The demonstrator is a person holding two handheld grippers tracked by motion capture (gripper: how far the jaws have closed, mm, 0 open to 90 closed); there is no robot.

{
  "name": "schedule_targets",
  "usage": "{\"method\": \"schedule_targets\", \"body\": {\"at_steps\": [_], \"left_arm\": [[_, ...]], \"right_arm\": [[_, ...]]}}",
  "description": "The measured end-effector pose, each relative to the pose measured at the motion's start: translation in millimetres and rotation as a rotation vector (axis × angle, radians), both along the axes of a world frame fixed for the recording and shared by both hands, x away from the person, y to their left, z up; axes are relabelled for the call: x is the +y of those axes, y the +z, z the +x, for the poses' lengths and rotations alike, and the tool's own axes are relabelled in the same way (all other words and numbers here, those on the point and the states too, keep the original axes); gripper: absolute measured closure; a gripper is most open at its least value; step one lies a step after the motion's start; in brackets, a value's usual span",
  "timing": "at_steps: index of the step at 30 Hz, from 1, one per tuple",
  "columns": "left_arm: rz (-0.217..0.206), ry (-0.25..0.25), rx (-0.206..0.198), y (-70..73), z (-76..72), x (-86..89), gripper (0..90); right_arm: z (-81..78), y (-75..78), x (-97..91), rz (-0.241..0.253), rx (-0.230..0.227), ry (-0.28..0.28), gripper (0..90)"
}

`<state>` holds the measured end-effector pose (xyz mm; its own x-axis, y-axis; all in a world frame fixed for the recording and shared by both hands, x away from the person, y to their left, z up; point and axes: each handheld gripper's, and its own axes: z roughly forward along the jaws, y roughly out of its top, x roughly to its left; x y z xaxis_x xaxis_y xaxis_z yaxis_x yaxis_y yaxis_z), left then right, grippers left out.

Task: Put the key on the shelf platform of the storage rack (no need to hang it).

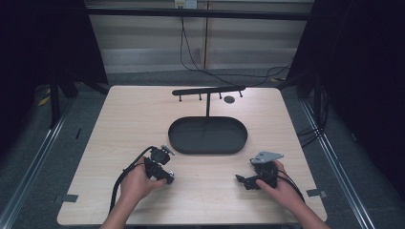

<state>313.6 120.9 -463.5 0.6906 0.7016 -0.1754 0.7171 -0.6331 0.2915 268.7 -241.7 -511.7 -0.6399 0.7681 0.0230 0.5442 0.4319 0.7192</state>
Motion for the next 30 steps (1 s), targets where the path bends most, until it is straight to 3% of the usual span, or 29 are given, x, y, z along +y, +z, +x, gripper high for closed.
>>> {"method": "schedule_targets", "body": {"at_steps": [10, 17, 30], "left_arm": [[-0.022, -0.005, -0.003, 35.6, 10.1, 1.3, 61.9], [-0.004, -0.010, -0.002, 58.0, 22.4, -4.5, 61.9], [-0.005, -0.020, -0.004, 81.8, 40.6, -19.3, 61.9]], "right_arm": [[0.0, 0.0, -0.1, -0.001, -0.001, 0.001, 12.1], [0.1, 0.0, -0.1, 0.000, -0.001, 0.001, 12.1], [0.1, 0.0, -0.1, 0.000, -0.001, 0.001, 12.0]]}}
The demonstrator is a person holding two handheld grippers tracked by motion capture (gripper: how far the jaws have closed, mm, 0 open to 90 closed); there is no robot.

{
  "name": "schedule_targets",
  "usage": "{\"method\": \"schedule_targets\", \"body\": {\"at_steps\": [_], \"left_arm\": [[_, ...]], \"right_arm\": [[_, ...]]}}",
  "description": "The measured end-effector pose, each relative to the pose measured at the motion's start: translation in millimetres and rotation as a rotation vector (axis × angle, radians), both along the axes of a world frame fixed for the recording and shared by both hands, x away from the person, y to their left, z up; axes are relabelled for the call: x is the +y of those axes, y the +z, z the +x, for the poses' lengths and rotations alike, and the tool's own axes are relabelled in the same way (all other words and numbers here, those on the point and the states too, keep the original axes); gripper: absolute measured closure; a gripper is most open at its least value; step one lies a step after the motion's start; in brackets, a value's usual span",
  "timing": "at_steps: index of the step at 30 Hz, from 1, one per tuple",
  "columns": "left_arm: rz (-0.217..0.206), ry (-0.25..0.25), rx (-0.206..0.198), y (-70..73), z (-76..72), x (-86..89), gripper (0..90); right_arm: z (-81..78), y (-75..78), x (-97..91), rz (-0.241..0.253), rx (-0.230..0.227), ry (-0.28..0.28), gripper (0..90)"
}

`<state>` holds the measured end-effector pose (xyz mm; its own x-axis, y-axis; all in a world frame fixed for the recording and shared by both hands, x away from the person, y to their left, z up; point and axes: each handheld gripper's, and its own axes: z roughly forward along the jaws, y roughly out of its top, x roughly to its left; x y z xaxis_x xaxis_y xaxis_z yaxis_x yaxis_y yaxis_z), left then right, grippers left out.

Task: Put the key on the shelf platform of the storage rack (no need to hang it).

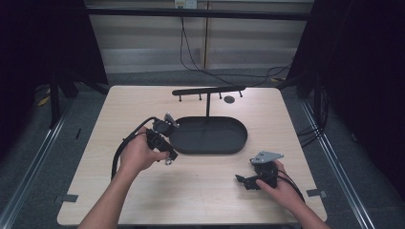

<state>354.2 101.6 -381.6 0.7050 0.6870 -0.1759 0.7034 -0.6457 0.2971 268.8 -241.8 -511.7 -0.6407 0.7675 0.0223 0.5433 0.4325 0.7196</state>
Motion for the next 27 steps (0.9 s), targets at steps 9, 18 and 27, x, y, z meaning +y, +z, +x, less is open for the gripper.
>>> {"method": "schedule_targets", "body": {"at_steps": [9, 18, 27], "left_arm": [[-0.003, -0.015, 0.001, 11.1, 12.2, -11.2, 61.9], [-0.008, -0.019, -0.002, 17.9, 20.7, -25.7, 61.9], [0.001, -0.024, 0.011, 19.9, 28.3, -35.9, 61.9]], "right_arm": [[0.0, 0.0, 0.1, 0.001, 0.000, -0.002, 12.1], [0.1, 0.0, 0.0, 0.001, -0.002, 0.000, 12.0], [0.1, 0.0, 0.0, 0.001, -0.002, -0.001, 12.1]]}}
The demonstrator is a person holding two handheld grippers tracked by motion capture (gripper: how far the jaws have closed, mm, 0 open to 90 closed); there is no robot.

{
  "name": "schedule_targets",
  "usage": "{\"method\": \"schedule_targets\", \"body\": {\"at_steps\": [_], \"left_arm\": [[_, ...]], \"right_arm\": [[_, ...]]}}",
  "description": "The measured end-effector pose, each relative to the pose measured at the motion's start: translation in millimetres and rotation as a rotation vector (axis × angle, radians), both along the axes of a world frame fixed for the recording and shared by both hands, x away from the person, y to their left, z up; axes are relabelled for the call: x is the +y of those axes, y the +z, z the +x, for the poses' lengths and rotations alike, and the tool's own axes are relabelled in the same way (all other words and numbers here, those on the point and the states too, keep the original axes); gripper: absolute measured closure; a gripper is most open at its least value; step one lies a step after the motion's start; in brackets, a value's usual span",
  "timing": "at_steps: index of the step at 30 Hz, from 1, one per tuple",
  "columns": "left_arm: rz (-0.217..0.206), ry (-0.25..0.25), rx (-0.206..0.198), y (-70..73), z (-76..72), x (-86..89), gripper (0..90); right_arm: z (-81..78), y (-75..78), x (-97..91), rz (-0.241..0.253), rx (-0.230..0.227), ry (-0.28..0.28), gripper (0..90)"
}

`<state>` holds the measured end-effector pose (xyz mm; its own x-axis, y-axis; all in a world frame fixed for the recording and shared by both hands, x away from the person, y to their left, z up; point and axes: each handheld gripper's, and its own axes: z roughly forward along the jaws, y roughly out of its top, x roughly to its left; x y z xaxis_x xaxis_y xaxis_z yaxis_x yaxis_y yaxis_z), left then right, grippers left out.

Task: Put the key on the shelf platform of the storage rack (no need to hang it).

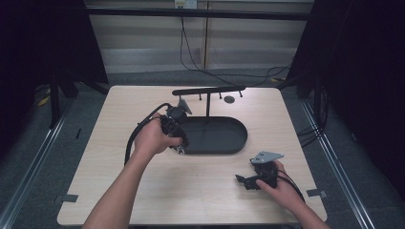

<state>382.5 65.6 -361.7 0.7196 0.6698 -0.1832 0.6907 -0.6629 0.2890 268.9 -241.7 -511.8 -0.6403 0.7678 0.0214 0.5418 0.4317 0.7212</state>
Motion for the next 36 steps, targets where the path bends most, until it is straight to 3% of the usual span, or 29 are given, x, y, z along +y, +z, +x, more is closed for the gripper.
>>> {"method": "schedule_targets", "body": {"at_steps": [9, 21, 36], "left_arm": [[-0.002, 0.007, -0.010, 6.8, 8.4, -5.9, 61.9], [0.006, 0.031, 0.000, 3.4, 20.7, -10.6, 61.9], [-0.001, 0.036, -0.020, 7.0, 30.7, -21.2, 61.9]], "right_arm": [[0.0, 0.1, 0.0, 0.000, 0.001, 0.000, 12.0], [0.0, 0.1, 0.0, 0.000, 0.002, 0.000, 12.1], [0.0, 0.1, 0.0, 0.000, 0.001, 0.000, 12.1]]}}
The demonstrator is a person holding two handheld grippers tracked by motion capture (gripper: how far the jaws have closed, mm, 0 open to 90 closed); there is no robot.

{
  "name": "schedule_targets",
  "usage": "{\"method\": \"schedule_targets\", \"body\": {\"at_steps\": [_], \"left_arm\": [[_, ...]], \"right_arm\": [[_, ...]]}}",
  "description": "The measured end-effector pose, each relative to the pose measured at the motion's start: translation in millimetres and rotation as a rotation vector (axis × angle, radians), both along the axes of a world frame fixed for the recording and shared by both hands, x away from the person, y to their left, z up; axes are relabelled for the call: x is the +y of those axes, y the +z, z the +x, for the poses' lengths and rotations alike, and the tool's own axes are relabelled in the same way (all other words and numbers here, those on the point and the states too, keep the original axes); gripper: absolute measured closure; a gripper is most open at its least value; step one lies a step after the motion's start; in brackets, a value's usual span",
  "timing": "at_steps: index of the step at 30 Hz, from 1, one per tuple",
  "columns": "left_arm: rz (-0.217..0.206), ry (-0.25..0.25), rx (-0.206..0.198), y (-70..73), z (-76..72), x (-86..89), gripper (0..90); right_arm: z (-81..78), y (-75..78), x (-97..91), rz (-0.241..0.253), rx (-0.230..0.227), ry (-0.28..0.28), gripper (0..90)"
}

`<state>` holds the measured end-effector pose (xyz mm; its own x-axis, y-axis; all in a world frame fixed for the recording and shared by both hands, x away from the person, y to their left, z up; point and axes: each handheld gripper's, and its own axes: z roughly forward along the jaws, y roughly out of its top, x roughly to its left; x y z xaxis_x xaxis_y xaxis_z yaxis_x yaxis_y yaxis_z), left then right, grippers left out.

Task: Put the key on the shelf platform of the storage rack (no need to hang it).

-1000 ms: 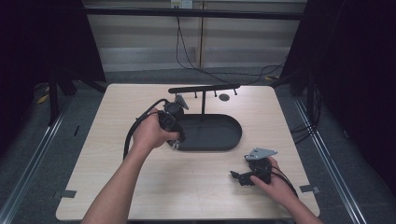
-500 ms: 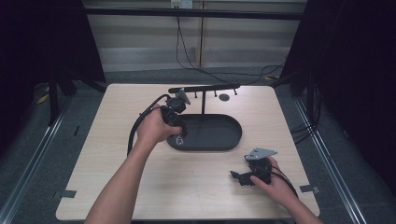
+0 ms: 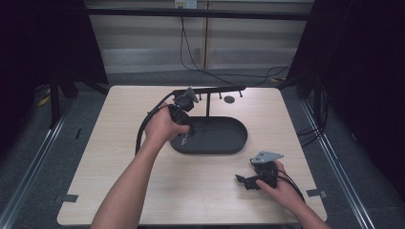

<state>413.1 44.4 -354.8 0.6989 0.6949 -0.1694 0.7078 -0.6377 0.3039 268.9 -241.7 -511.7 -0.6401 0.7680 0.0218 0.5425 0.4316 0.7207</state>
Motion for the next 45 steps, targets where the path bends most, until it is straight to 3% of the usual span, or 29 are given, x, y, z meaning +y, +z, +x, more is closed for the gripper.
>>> {"method": "schedule_targets", "body": {"at_steps": [24, 30, 45], "left_arm": [[0.006, 0.001, -0.011, -9.9, 13.5, -10.0, 61.9], [0.000, 0.008, -0.034, -14.1, 14.8, -13.1, 61.8], [-0.004, 0.021, -0.043, -30.3, 19.9, -18.9, 61.8]], "right_arm": [[-0.1, 0.0, 0.1, 0.000, 0.000, -0.002, 12.1], [0.0, 0.0, 0.0, -0.001, -0.001, 0.000, 12.1], [-0.5, 0.1, 0.1, -0.001, 0.001, 0.000, 12.1]]}}
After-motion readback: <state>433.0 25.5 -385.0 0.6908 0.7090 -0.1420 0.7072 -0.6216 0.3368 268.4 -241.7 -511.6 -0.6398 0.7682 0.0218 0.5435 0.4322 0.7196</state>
